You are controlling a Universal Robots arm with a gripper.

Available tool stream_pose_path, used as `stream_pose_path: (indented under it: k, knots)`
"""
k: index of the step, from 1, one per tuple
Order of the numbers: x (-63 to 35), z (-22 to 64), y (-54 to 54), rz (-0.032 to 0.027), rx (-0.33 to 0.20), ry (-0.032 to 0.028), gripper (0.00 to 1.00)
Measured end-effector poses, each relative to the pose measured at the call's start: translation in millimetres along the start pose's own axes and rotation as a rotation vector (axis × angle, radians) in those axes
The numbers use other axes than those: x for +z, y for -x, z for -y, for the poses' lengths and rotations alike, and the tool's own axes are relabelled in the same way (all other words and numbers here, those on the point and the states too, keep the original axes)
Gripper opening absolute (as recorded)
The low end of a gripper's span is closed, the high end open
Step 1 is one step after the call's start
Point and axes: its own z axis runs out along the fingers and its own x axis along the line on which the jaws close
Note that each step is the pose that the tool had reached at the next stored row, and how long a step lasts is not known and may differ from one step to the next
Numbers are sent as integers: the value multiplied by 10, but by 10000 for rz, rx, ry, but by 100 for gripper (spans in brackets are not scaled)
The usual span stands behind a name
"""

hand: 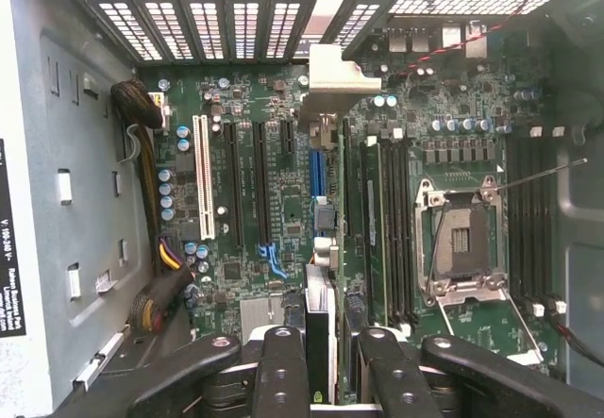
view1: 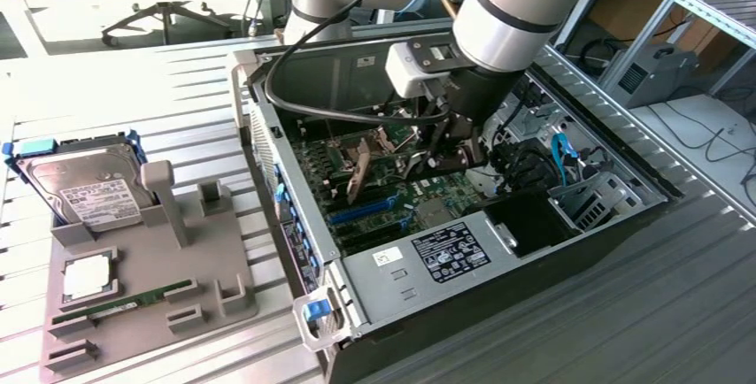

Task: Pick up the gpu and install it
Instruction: 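Insert the gpu into the slot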

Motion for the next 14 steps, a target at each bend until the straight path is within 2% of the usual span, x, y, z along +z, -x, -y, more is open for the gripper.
stream_pose_path:
  k: [14]
  knots:
    - [34, -9, -11, 0, 0, 1, 27]
